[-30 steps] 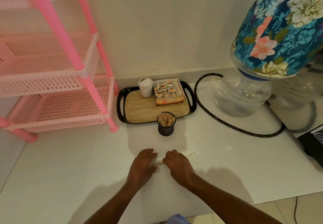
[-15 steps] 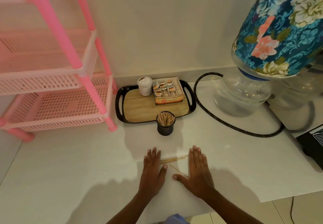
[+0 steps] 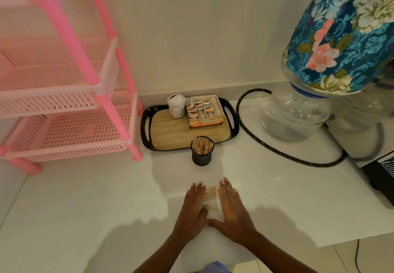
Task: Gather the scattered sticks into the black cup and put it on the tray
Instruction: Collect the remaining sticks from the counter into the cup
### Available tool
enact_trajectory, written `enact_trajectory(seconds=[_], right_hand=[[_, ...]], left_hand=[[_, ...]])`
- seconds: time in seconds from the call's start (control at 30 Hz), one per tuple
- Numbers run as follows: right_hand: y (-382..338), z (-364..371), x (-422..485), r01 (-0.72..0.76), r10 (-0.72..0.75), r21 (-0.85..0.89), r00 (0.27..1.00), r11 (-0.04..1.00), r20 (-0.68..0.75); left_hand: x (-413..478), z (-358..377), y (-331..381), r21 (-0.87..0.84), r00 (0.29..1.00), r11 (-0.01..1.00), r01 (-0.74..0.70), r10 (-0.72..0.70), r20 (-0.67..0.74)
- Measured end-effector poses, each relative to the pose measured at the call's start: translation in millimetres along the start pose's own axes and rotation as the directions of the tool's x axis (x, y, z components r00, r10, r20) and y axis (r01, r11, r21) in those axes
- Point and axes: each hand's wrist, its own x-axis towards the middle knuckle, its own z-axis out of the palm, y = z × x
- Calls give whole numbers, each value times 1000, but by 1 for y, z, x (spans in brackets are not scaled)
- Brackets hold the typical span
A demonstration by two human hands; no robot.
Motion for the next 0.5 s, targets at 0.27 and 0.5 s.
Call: enact_trajectory(seconds=[0.27,0.5], right_hand=[[45,-39,20,25,20,-181,970,983,241],[25,-54,58,205,-131,-260,952,944,276]], left_hand=[[3,-4,2,107,1000,994,-14,12,14],[2,-8,7,78,997,997,-17,22,-74]])
